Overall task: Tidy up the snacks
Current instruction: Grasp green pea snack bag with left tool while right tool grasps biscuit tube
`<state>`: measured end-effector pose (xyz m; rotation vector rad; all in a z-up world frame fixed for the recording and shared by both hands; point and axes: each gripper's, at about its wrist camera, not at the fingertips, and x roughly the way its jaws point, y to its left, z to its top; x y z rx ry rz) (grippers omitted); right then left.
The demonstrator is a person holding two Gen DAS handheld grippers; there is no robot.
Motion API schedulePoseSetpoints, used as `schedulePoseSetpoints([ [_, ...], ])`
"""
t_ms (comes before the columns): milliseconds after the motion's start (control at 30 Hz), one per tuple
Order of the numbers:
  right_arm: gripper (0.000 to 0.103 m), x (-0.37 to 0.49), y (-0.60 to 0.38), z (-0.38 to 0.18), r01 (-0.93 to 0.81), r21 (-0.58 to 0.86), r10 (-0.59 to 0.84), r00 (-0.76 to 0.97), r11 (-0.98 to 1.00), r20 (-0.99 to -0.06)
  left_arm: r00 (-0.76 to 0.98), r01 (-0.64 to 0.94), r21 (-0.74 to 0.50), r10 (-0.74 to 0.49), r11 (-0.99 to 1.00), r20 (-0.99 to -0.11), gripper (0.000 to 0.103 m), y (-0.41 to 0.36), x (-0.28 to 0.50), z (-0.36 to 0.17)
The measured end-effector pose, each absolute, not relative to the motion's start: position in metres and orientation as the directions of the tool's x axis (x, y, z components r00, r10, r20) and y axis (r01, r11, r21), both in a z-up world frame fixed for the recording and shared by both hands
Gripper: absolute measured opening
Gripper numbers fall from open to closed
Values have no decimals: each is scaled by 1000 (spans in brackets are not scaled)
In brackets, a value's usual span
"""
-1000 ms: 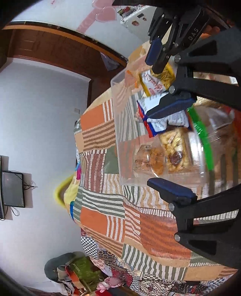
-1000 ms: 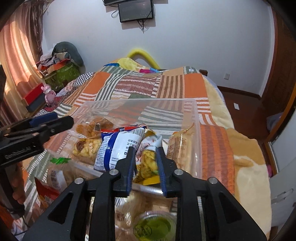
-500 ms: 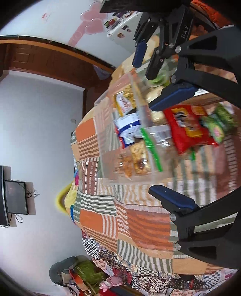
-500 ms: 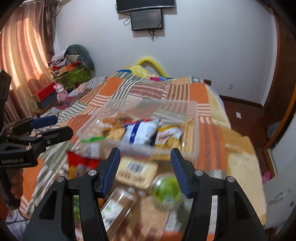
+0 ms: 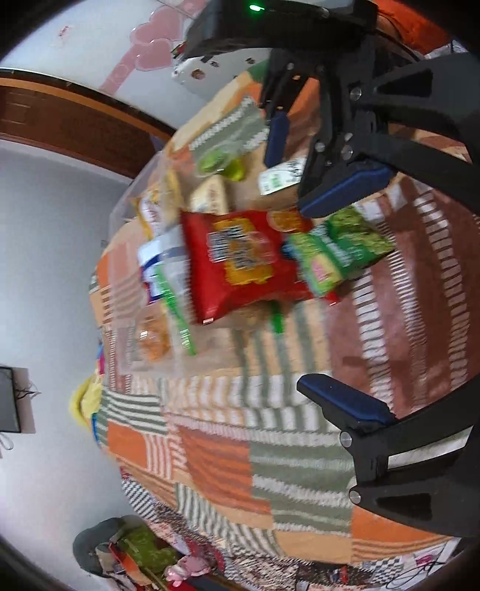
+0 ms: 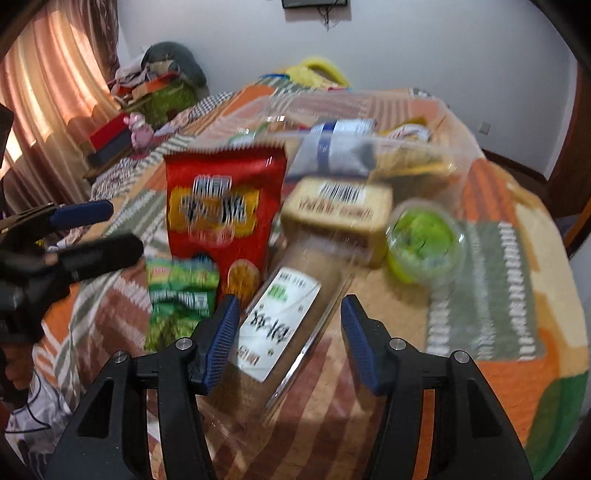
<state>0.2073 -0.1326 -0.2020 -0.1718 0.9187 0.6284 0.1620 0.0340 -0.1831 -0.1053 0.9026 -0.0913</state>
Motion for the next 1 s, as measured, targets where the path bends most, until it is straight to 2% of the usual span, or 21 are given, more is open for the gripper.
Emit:
schedulePoseSetpoints([
  [267,53,207,-151,-202,-556,171,457,428,813,-780,580,4,-227,-187,974,-792,87,33,158,-204],
  [400,47,199,-164,-199,-545,170,453,442,821,-774,584,33,-214,-193,976,-788,87,25,157,-202],
  [600,46,195,-169,-192,-546,136,437,471,827,-766,578,40,-196,-183,980,-795,86,13,162,-206],
  [667,46,197,-166,-191,-546,135,439,476,827,-762,564,45,-198,-188,979,-804,72,9,166,-211],
  [733,46,201,-164,-193,-542,158,452,465,825,-762,544,53,-205,-200,977,-815,64,5,170,-216],
  [1000,45,204,-152,-209,-556,161,449,431,816,-783,545,57,-198,-196,979,-815,56,-1,173,-226],
])
